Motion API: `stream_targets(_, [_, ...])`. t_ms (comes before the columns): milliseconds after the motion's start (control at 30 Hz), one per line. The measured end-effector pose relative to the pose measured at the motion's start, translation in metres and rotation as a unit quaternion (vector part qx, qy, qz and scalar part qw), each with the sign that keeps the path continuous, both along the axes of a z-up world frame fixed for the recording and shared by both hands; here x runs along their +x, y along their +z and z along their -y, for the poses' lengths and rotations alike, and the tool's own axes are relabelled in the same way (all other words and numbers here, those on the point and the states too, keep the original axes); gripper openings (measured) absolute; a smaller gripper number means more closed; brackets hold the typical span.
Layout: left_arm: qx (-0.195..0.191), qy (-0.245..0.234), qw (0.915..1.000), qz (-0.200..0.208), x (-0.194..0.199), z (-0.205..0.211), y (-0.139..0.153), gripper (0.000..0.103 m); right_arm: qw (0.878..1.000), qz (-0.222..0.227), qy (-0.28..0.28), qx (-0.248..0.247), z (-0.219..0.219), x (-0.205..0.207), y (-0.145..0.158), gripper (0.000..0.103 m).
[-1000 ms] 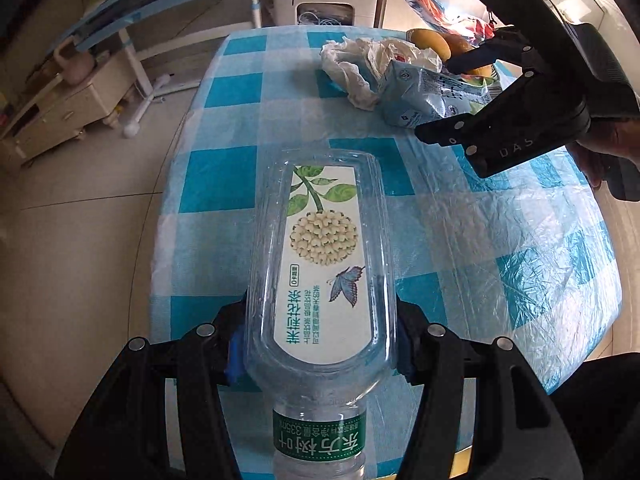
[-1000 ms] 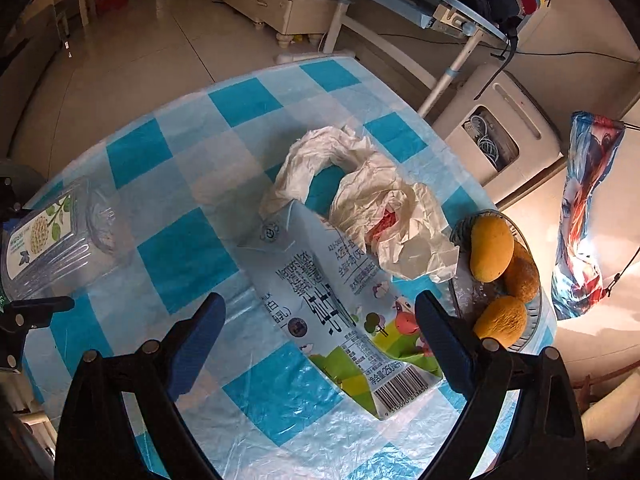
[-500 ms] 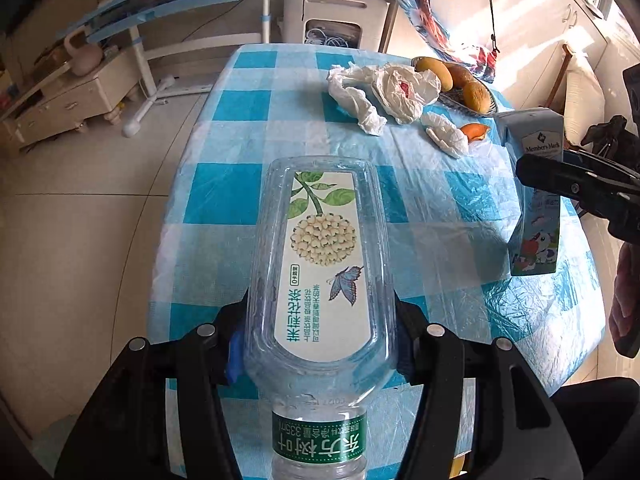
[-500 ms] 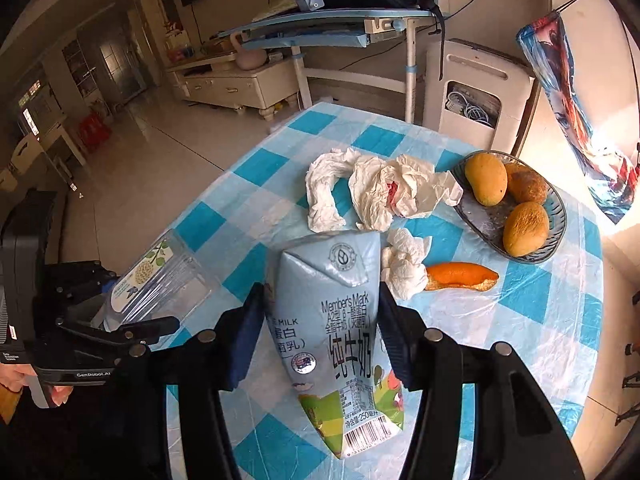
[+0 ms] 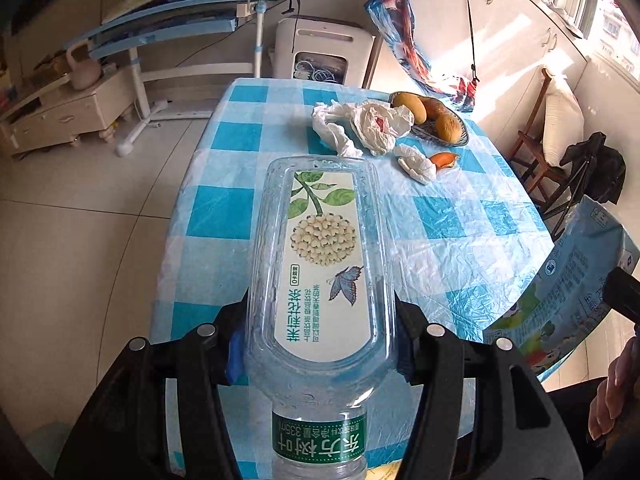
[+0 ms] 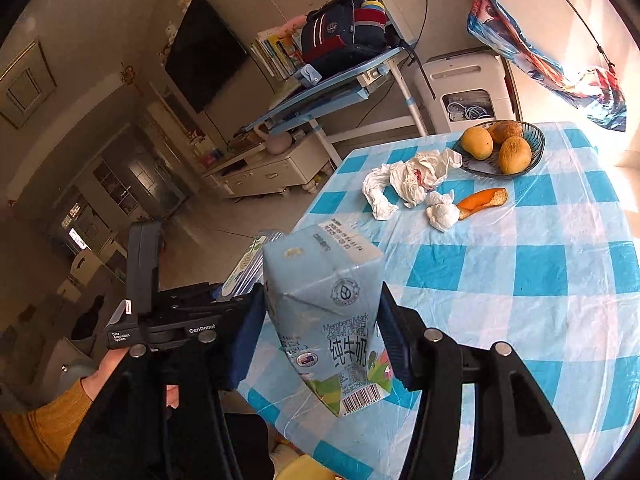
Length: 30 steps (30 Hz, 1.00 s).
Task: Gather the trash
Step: 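Carry the carton to the basin and drop it with right tool while left tool carries the bottle, then lower the water bottle into the basin and open left tool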
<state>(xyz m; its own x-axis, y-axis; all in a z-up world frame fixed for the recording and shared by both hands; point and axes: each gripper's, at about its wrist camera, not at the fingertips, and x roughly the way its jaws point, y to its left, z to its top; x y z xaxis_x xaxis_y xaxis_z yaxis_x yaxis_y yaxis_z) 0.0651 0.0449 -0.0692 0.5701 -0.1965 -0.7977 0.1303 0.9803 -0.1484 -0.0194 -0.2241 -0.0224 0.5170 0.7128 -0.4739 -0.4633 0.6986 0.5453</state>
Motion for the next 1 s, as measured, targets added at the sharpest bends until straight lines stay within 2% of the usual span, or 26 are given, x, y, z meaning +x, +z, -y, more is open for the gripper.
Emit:
stream_targets(133, [0.000,-0.006,0.9999,0.010,-0.009,-0.001,0.006,0.054,1.000,0.001,0.022,0.020,-0.006,-0.033,0.002,0.054])
stream_targets(233, [0.001,-0.013,0.9997,0.021,-0.019,0.000,0.012,0.054,0.998,-0.015,0.047,0.030,-0.014,-0.058,-0.007,0.054])
stream_targets(367, [-0.017,-0.009,0.9995,0.025,-0.035,-0.002,0.016,0.054,0.995,-0.053,0.082,0.002,-0.033,-0.090,-0.032,0.054])
stream_targets(500, [-0.030,-0.010,0.9991,0.028,-0.055,0.001,0.016,0.054,0.986,-0.109,0.113,-0.052,-0.052,-0.105,-0.065,0.057])
stream_targets(567, [-0.034,-0.010,0.9990,0.026,-0.065,0.003,0.014,0.054,0.985,-0.100,0.108,-0.090,-0.057,-0.108,-0.070,0.067])
stream_targets(700, [-0.041,-0.012,0.9988,0.023,-0.088,0.009,0.008,0.054,0.991,-0.066,0.067,-0.094,-0.045,-0.108,-0.060,0.081])
stream_targets(833, [-0.041,-0.022,0.9989,0.008,-0.116,0.018,-0.003,0.054,0.996,-0.040,-0.002,-0.077,-0.020,-0.104,-0.052,0.083])
stream_targets(1000, [-0.023,-0.061,0.9970,-0.042,-0.167,0.046,-0.032,0.054,0.996,-0.022,-0.071,-0.053,0.010,-0.103,-0.045,0.084])
